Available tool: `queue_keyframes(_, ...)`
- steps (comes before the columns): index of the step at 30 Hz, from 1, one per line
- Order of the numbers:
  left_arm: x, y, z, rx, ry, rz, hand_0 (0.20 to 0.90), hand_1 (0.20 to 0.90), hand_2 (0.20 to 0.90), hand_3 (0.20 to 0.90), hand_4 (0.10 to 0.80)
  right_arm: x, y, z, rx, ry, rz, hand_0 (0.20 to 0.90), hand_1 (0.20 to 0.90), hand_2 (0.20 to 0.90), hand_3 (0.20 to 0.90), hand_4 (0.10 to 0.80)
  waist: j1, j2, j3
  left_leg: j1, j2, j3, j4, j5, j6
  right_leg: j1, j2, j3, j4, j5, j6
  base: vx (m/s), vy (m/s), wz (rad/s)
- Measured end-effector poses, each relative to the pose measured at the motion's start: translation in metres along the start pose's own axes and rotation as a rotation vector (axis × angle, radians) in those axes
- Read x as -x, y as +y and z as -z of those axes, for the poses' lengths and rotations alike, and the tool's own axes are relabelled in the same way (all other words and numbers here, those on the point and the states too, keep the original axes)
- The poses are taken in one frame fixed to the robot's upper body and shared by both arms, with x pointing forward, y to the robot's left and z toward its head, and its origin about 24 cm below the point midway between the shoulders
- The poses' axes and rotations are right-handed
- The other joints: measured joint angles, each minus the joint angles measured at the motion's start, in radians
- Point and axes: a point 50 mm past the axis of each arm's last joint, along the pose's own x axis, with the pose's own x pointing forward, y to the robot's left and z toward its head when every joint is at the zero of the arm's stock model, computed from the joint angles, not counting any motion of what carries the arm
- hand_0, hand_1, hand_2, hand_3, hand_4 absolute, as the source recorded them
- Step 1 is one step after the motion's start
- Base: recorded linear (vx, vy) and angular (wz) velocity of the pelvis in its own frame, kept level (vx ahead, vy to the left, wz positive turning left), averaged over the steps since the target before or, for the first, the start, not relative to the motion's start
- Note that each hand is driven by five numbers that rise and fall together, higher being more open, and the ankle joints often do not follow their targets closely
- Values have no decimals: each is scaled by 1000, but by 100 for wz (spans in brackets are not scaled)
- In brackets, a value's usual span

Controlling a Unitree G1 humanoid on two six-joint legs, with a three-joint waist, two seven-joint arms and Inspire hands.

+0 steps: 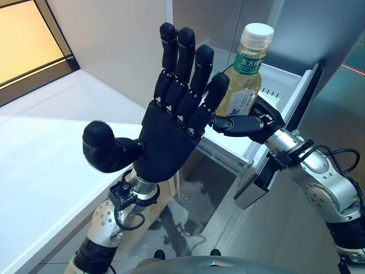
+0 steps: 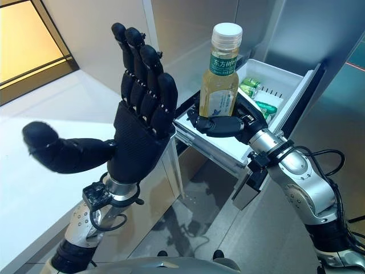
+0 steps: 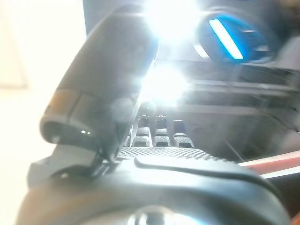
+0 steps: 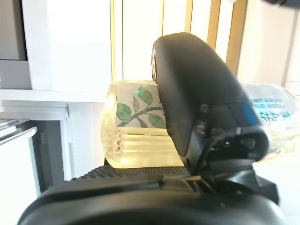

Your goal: Put drinks into fridge and close the fridge

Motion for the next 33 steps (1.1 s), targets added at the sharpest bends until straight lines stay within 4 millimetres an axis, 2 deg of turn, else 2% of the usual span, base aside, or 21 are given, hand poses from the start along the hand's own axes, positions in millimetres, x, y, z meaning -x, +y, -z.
queue_keyframes(3,13,16,7,78,13,-160,900,900,900,900,800,-1,-1,0,3,6,4,300,300,300,200,100,0,-7,4,0,0,0,0,0,0,0,0,0,0,0,0,0,0,0)
queue_keyframes(6,38,32,16,180,44,-370,900,900,900,900,800,-3,-2,-3,12,1,6,300,300,300,200,100,-1,-17,10,-1,0,1,0,0,1,-1,0,0,0,0,0,0,0,0)
queue_keyframes(9,60,34,24,251,80,-498,900,900,900,900,800,-1,-8,-2,38,25,20,300,300,300,200,100,-1,-23,13,-1,0,1,0,-1,1,-1,-1,0,0,0,0,0,0,0)
queue_keyframes(13,76,31,32,313,148,-614,900,900,900,900,800,1,-18,2,49,65,55,300,300,300,200,100,1,-23,13,-1,-1,1,0,-1,2,-1,-1,0,0,0,0,0,0,0)
queue_keyframes(18,108,41,38,393,126,-832,900,900,900,900,800,3,-23,1,78,84,69,300,300,300,200,100,-7,-22,13,-2,-1,2,0,-2,3,-3,-1,1,0,0,0,0,0,0)
queue_keyframes(21,129,42,40,394,132,-939,900,900,900,900,800,4,-25,-1,95,96,71,300,300,300,200,100,-12,-22,13,-4,-1,2,0,-3,4,-4,-2,1,0,0,1,0,0,0)
queue_keyframes(28,155,39,46,348,232,-1028,900,900,900,900,800,6,-28,-3,107,103,75,300,300,300,200,100,-18,-17,11,-13,-1,12,0,-3,5,-18,-2,11,0,1,1,14,15,-4)
queue_keyframes(31,175,44,45,313,235,-1128,900,900,900,900,800,6,-29,-5,117,105,77,300,300,300,200,100,-19,-16,11,-12,-1,16,0,-5,6,-19,-2,15,0,1,1,68,26,-4)
queue_keyframes(33,198,46,43,265,239,-1258,900,900,900,900,800,7,-31,-5,120,108,82,300,300,300,200,100,-23,-13,10,-11,-1,17,0,-5,6,-19,-2,16,0,1,1,45,20,-1)
